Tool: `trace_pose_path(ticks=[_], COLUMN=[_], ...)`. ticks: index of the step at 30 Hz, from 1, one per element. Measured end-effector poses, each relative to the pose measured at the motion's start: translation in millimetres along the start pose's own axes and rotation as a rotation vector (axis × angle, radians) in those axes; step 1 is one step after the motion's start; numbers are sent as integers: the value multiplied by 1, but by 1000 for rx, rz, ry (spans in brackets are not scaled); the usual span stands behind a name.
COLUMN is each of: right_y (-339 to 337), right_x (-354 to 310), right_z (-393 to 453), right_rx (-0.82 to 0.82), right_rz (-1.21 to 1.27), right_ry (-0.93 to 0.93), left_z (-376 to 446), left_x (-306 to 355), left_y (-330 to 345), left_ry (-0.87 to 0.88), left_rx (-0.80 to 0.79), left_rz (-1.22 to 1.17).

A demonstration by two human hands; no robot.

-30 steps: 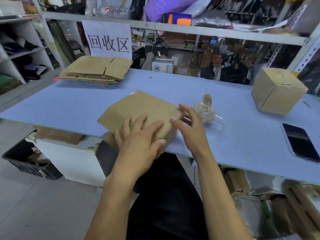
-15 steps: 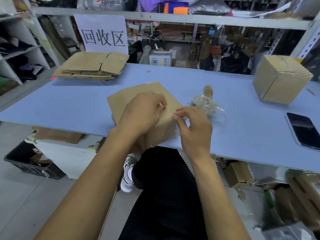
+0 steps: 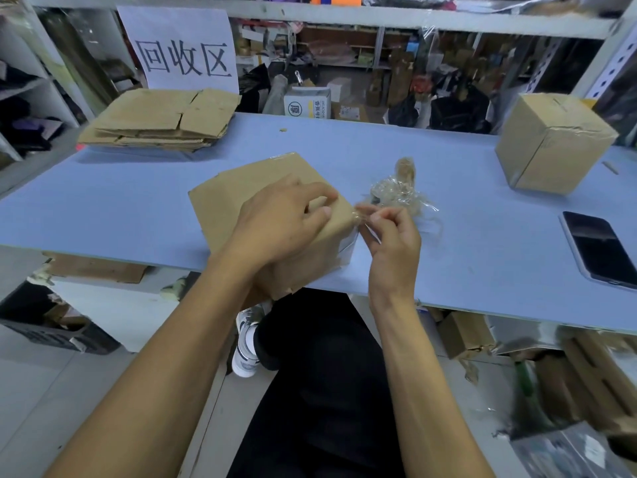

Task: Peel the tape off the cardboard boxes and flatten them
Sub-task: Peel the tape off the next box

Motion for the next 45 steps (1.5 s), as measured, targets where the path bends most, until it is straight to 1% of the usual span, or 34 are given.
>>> trace_pose_path(ticks=[3, 5, 7, 9, 12, 14, 18, 21, 23, 24, 27, 28, 30, 34, 37, 39, 41, 43, 45], right_y=[4, 5, 8, 6, -7, -14, -18, -19, -20, -20, -16, -13, -6, 0, 0, 4, 14, 26, 34], right_x=[2, 1, -3, -4, 0, 4, 12, 15, 16, 17, 24, 27, 27, 19, 9, -8, -34, -60, -79], right_z=[-5, -8, -11, -6, 2, 6, 10, 7, 7, 7, 8, 7, 5, 4, 4, 2, -3, -12, -18], right_rx=[-37, -19, 32, 122, 231, 218, 78, 14, -3, 1, 11, 6, -27, -113, -106, -108, -148, -178, -194], right_rz=[-37, -108, -230, -342, -370, -265, 116, 360, 397, 340, -67, -162, -215, -186, -186, -160, -175, -253, -333], right_ry=[-47, -96, -145, -149, -102, -50, 127, 240, 266, 273, 257, 239, 212, 207, 200, 144, 21, -118, -237], left_z=[-3, -3, -2, 1, 3, 4, 6, 5, 3, 2, -1, -1, 0, 5, 7, 5, 2, -2, -6], left_x=[3, 4, 5, 5, 5, 4, 3, 2, 3, 3, 4, 5, 8, 11, 10, 11, 16, 22, 23], left_y=[0, -1, -3, -3, -3, -2, 0, 2, 4, 5, 10, 11, 12, 11, 6, -2, -16, -34, -49], left_ry=[2, 1, -8, -20, -38, -49, -54, -39, 23, 54, 101, 113, 120, 110, 130, 158, 232, 328, 359], left_rx=[-39, -54, -69, -84, -98, -103, -111, -106, -108, -115, -187, -212, -236, -218, -179, -104, 48, 226, 347], left_rz=[8, 14, 15, 24, 62, 79, 100, 105, 105, 108, 159, 176, 182, 134, 104, 62, 12, -53, -148])
Point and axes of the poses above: each hand's wrist, its own z-axis towards the middle knuckle, its own y-axis out of the palm, x = y × z, the point moved 7 cm from there along z, towards the middle knuckle, and after that the axes turned 14 degrees about y, right-handed, at the moved point
